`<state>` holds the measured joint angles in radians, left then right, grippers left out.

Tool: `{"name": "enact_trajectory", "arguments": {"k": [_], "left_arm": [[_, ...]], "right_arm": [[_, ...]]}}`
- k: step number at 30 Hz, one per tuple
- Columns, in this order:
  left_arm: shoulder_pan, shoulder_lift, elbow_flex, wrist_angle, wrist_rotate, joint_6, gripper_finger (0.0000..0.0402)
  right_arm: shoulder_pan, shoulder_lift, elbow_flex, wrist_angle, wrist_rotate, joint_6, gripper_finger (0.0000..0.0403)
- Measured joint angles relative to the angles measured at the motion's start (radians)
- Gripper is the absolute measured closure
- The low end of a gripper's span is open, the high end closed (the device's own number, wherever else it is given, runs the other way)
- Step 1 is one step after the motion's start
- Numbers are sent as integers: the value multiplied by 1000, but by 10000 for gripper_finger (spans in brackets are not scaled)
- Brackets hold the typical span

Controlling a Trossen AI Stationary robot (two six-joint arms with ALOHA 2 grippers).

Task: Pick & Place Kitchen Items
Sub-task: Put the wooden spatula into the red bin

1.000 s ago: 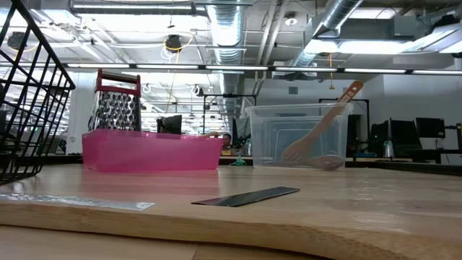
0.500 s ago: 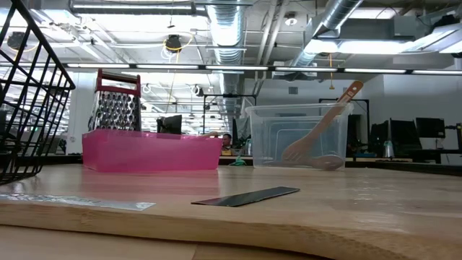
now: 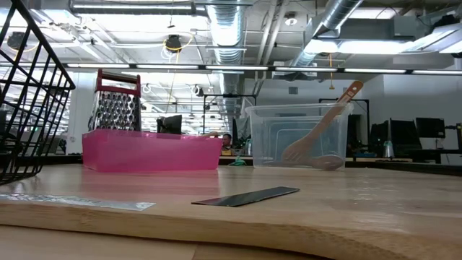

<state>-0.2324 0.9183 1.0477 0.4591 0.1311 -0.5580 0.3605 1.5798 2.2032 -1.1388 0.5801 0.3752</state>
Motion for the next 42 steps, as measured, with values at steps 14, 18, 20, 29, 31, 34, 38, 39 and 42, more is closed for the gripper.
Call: {"name": "enact_trajectory", "arguments": {"k": [14, 18, 20, 29, 31, 34, 38, 39, 42], "left_arm": [[42, -12, 0, -377, 273, 902, 353], [101, -14, 1, -546, 139, 1193, 353], [132, -15, 0, -602, 21, 1344, 353], [254, -28, 0, -445, -456, 2017, 353], [286, -49, 0, -343, -453, 2105, 353], [333, -76, 0, -210, -403, 2184, 353], [375, -98, 0, -43, -369, 2238, 353], [381, -98, 0, 6, -372, 2254, 353], [386, -93, 0, 142, -398, 2321, 353]], "right_arm": [[-17, -1, 0, -9, -112, 70, 154], [-41, -3, 0, -9, -111, 70, 154], [-54, -3, 0, -9, -111, 70, 154], [-138, -3, 0, 17, -107, 71, 154], [-160, -3, 0, 29, -107, 71, 154], [-195, -3, 0, 35, -108, 73, 154], [-240, -3, 0, 35, -108, 120, 154], [-248, -3, 0, 35, -108, 127, 154], [-267, -3, 0, 35, -108, 131, 154]]}}
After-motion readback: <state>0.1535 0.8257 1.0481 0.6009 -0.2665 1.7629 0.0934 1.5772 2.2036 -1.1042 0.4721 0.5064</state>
